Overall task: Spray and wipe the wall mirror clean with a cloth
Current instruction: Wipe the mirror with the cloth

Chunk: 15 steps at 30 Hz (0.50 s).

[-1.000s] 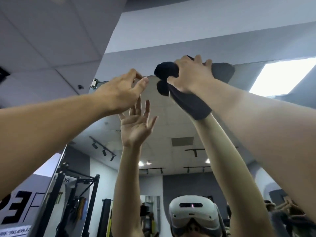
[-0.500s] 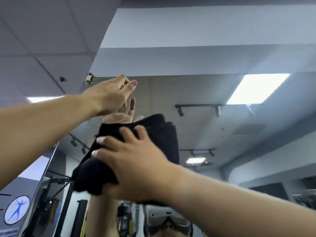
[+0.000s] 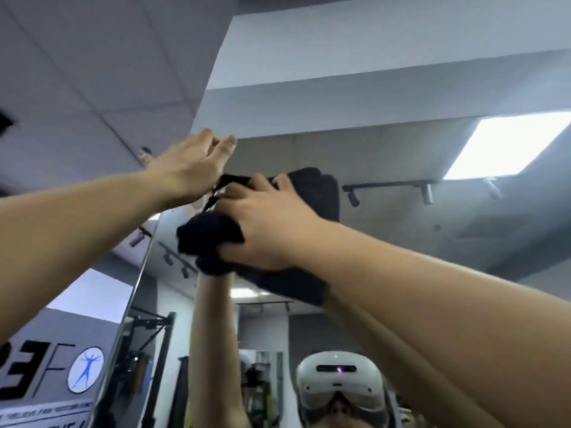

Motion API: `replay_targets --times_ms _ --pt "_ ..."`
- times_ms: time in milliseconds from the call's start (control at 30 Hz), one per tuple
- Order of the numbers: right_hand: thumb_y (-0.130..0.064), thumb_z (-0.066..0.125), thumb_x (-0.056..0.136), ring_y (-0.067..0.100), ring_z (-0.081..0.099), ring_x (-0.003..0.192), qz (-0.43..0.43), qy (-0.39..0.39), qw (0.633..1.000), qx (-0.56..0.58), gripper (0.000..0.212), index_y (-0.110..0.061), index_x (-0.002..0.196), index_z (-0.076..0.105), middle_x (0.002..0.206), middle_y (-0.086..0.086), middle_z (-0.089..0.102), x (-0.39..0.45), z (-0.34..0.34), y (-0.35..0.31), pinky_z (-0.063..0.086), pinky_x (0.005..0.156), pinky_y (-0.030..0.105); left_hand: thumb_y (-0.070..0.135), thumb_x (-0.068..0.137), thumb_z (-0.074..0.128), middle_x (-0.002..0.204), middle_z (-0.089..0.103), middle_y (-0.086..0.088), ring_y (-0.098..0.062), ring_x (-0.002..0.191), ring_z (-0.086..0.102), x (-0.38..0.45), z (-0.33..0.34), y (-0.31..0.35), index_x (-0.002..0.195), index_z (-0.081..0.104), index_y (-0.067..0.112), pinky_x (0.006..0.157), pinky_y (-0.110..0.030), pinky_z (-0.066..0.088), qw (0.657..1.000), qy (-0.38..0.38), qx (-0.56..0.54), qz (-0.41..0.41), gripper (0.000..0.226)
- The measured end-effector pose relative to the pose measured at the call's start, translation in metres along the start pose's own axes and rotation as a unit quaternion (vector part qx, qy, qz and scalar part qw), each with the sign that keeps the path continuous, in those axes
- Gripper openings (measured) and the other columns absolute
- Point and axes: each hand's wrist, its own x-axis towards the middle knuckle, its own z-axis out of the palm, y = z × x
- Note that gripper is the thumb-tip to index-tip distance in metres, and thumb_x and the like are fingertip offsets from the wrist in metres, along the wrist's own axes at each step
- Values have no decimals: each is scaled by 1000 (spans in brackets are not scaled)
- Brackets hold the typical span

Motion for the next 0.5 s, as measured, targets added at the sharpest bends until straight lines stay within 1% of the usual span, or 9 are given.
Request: replay_targets --times_ms 67,100,167,233,267,333,400,467,500 --pt "-64 54 85 30 40 129 46 7 999 13 63 -33 139 50 144 -5 47 22 -3 21 27 105 57 71 102 15 118 59 -4 -33 127 49 0 -8 -16 125 48 23 116 -60 26 998 33 -14 -58 63" --pt "-64 53 85 31 39 130 65 11 998 18 62 -33 139 50 145 -5 46 33 -5 30 26 106 58 70 103 15 116 60 -5 -33 127 49 -2 -9 -24 132 47 20 112 -53 30 995 36 -28 -85 65" --pt "-64 53 86 32 36 134 112 21 993 21 63 -33 141 48 147 -2 45 51 -9 48 23 109 60 69 104 19 115 62 -9 -32 112 55 -11 -6 -37 133 49 14 93 -42 38 993 16 -49 -106 69" --pt "-63 52 88 34 34 136 167 32 985 15 64 -30 141 47 149 2 44 66 -14 63 22 110 61 77 99 20 114 66 -14 -34 102 63 -22 -2 -52 124 53 9 85 -44 45 994 -1 -58 -95 80" --pt "-62 50 89 36 34 137 193 32 981 9 64 -27 142 47 149 4 43 73 -16 68 22 110 63 78 98 21 116 67 -16 -35 103 63 -25 0 -59 124 54 8 86 -44 46 993 -1 -66 -99 81" --pt "-59 48 92 39 32 138 236 28 971 1 63 -23 144 45 151 6 41 81 -17 68 21 111 64 71 102 23 122 63 -11 -31 110 59 -29 2 -71 133 51 11 88 -40 40 989 0 -94 -116 73" --pt "-56 46 94 40 31 138 258 39 965 -12 60 -21 142 45 150 5 41 85 -12 59 20 111 63 67 105 24 117 61 -5 -28 111 57 -33 2 -77 135 48 16 93 -39 40 981 -12 -145 -125 64" --pt "-53 45 94 39 33 136 262 56 963 -22 57 -20 140 46 147 4 44 86 -7 51 22 110 62 70 103 24 119 62 -8 -32 114 61 -34 4 -80 129 49 16 100 -48 47 968 -29 -229 -103 65" --pt "-53 45 94 39 33 136 261 58 963 -24 56 -20 140 46 146 4 44 87 -5 47 22 109 62 78 98 23 122 62 -8 -32 115 61 -36 4 -81 130 49 17 102 -53 48 961 -43 -255 -103 74"
